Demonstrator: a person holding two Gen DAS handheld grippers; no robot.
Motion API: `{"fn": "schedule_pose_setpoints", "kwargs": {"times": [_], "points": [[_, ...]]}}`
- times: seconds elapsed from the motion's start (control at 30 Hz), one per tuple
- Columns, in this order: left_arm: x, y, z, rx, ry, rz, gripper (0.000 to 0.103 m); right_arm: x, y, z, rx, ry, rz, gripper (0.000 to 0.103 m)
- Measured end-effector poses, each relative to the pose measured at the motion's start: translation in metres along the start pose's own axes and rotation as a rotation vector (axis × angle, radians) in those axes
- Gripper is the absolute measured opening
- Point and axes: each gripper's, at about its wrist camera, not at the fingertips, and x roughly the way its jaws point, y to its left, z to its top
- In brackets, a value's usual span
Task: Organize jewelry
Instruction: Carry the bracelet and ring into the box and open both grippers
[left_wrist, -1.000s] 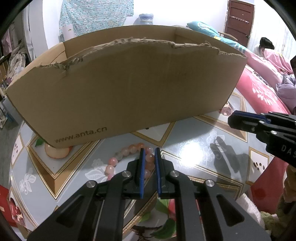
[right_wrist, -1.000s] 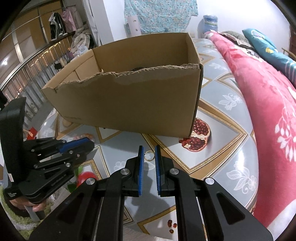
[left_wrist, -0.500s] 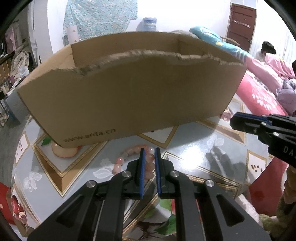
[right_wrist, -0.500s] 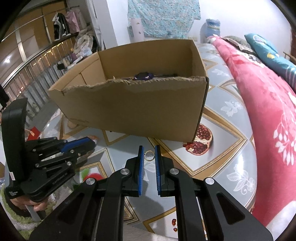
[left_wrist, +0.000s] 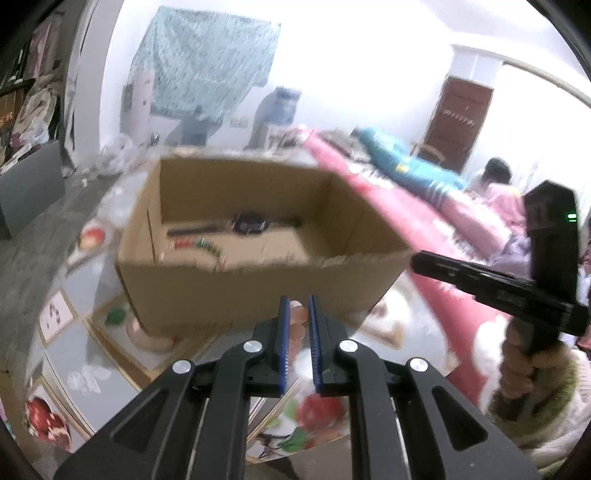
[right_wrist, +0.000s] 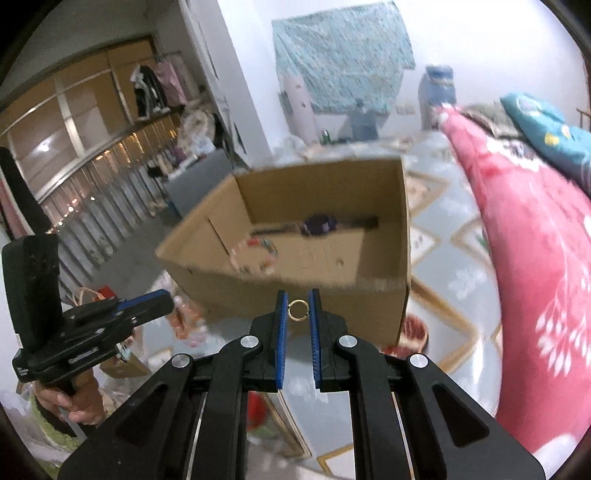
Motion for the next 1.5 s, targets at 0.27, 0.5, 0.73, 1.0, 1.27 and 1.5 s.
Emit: {"fn": "schedule_pose_setpoints", "kwargs": {"times": [0.27, 0.5, 0.73, 1.0, 1.27, 1.5], "points": [[-0.015, -0.001, 0.059, -0.012, -0.067, -0.081, 0.009, 0.010, 0.000, 0.060, -0.075, -0.020, 0.056, 0.009], [0.065, 0.012, 0.095, -0.017, 0.086, -0.032, 0.009, 0.079, -0.019, 0.086, -0.091, 0.170, 0.062, 0.009], [0.149, 0.027, 0.094, -0.056, 0.305, -0.021, 0.009, 0.136, -0.031, 0.097, -0.165, 0.312, 0.012, 0.009], [0.187, 0.033, 0.082, -0.086, 0.440, -0.012, 0.018, 0.163, -0.033, 0.097, -0.233, 0.369, -0.043, 0.010], [0.174, 0.029, 0.088, -0.086, 0.410, -0.024, 0.028, 0.160, -0.041, 0.105, -0.201, 0.345, -0.049, 0.012], [0.135, 0.033, 0.097, -0.070, 0.300, 0.006, 0.038, 0.135, -0.045, 0.110, -0.166, 0.279, -0.046, 0.018]]}}
